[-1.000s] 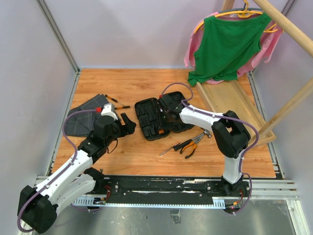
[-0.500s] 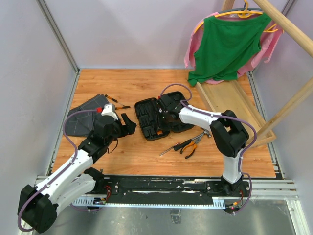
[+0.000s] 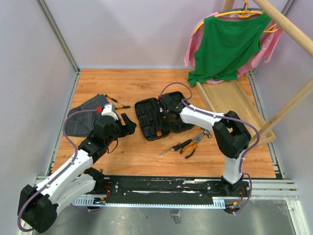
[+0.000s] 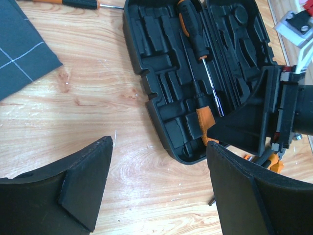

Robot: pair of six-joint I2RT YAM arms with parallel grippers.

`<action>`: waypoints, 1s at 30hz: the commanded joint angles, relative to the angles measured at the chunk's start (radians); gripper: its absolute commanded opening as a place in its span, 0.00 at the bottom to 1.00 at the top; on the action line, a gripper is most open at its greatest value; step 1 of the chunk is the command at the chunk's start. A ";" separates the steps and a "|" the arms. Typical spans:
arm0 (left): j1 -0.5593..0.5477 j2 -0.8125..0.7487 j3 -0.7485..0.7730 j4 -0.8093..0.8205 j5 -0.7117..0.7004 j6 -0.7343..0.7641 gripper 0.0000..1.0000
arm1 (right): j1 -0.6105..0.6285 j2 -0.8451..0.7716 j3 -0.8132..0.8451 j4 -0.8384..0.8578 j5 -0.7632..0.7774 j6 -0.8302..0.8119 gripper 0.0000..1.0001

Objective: Sort the tools into containers
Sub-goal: Place the screwdriver in the storage box.

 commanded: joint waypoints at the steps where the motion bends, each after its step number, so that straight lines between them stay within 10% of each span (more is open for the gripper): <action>1: 0.005 0.007 0.030 0.017 0.001 0.012 0.81 | -0.009 -0.089 0.013 -0.045 0.051 -0.067 0.52; 14: 0.004 0.068 0.090 0.019 0.003 0.027 0.84 | -0.033 -0.415 -0.113 -0.018 0.236 -0.207 0.97; 30: 0.005 0.345 0.202 0.168 0.108 -0.016 0.82 | -0.203 -0.544 -0.389 0.177 -0.046 -0.224 0.98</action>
